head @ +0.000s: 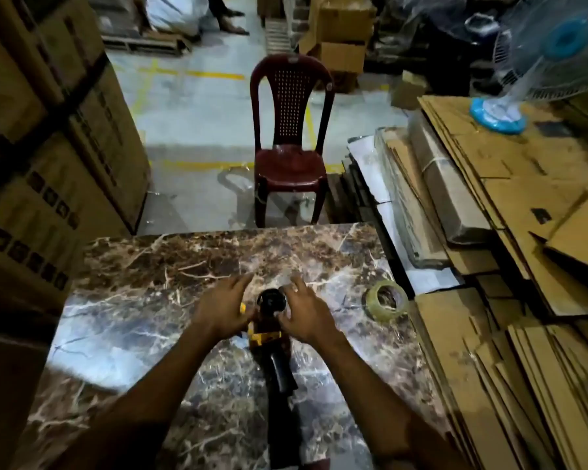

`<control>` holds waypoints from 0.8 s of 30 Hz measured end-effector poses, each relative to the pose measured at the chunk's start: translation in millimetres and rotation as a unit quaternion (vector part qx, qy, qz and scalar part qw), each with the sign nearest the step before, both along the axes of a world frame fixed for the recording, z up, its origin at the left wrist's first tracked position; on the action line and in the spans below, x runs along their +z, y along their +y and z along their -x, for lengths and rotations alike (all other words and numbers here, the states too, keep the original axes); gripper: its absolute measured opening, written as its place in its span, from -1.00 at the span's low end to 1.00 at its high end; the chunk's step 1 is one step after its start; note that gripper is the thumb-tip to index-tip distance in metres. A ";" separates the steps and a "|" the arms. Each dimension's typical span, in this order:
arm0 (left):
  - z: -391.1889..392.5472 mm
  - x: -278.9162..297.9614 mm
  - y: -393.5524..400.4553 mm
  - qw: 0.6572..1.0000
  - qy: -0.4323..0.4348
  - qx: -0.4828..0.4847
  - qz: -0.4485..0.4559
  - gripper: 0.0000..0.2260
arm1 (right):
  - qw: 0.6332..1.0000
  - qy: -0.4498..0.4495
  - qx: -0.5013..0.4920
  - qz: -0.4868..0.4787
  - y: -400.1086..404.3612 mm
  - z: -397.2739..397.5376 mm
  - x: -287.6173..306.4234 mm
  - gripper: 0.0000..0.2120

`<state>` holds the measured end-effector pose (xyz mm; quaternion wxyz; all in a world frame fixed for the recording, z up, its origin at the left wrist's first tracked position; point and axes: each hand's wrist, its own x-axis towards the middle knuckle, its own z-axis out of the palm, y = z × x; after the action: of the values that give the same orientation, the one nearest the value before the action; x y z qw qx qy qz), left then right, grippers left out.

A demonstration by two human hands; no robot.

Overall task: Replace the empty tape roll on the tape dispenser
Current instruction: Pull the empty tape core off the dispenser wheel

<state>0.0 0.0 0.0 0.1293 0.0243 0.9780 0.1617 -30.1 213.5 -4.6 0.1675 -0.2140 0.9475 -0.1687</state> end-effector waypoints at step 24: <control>-52.1 -88.3 -9.5 0.997 -0.038 0.026 -0.068 -0.40 | 0.990 -0.105 -0.089 0.013 -18.2 -108.2 -83.2 -0.24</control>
<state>52.1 -9.5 -88.3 0.1596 0.0011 0.9595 0.2323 78.0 195.3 -87.8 0.2478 -0.1119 0.9376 -0.2167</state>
